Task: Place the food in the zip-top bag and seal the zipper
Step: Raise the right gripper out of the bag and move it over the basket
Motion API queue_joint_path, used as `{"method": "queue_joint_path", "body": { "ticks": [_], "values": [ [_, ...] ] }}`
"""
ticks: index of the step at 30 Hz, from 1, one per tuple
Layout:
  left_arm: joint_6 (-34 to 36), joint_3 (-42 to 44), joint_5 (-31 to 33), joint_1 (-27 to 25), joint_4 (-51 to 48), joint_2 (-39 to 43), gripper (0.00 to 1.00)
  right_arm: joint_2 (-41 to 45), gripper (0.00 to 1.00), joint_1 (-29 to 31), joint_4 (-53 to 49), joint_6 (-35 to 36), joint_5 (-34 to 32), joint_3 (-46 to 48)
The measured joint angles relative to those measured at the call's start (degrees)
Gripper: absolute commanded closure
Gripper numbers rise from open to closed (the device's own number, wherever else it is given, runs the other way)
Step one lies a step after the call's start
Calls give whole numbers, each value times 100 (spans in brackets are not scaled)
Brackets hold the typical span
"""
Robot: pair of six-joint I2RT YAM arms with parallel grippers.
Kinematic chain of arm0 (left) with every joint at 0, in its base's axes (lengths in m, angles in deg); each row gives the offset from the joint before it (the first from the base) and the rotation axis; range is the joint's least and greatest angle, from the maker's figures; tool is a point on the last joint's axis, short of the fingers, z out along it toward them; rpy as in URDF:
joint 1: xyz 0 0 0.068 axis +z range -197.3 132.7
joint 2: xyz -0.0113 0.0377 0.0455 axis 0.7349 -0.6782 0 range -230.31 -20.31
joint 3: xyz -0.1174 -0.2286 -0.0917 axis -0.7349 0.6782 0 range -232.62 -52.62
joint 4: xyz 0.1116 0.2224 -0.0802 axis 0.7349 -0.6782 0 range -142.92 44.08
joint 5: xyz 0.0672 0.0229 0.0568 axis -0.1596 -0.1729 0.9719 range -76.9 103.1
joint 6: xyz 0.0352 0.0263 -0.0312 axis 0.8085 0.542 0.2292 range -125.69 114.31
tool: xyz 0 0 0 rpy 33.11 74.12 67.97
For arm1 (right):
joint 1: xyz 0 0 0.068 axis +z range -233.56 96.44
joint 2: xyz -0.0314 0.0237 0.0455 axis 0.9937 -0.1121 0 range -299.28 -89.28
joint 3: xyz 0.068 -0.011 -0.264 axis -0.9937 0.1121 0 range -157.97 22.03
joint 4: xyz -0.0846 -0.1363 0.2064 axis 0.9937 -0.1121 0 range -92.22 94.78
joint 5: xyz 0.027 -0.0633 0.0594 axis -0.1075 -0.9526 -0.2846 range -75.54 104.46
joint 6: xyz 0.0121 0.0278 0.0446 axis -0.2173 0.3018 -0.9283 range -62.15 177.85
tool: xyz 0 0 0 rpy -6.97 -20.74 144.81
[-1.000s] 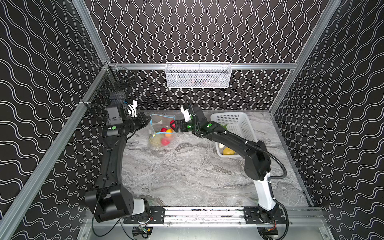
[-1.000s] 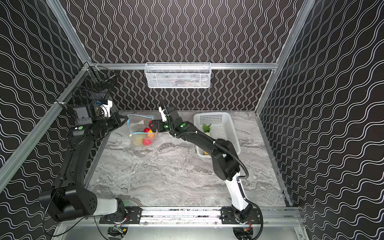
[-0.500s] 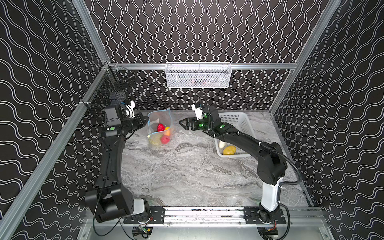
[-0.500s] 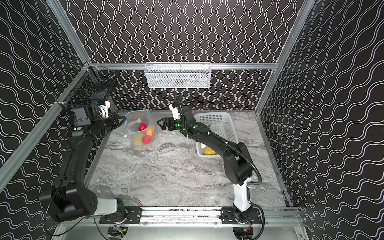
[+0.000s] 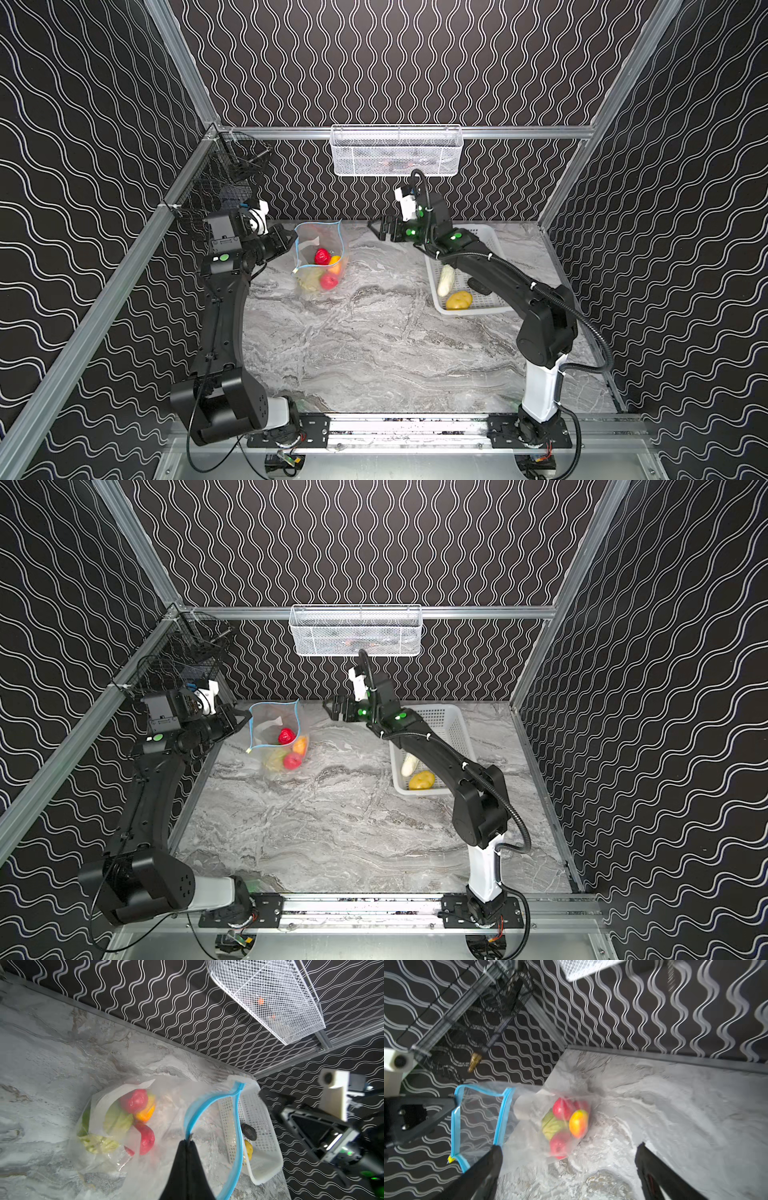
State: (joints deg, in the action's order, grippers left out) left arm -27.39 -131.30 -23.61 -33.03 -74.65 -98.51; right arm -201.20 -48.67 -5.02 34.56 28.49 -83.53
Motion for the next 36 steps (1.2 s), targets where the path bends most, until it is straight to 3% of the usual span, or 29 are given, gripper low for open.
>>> {"method": "queue_joint_path", "body": {
  "ticks": [9, 22, 30, 36],
  "values": [
    [76, 210, -94, -2, 42, 11, 100, -83, 1, -332, -1635, 459, -885, -1014],
    [111, 415, -94, -7, 114, 35, 100, -39, 1, -796, -2881, 922, -2385, -1069],
    [267, 531, -50, -7, 203, 164, 100, -527, 1, -951, -3558, 1438, -2566, -1255],
    [540, 101, -52, -44, 2, -107, 100, -704, 1, -1154, -3735, 1661, -2527, -1252]
  ]
}}
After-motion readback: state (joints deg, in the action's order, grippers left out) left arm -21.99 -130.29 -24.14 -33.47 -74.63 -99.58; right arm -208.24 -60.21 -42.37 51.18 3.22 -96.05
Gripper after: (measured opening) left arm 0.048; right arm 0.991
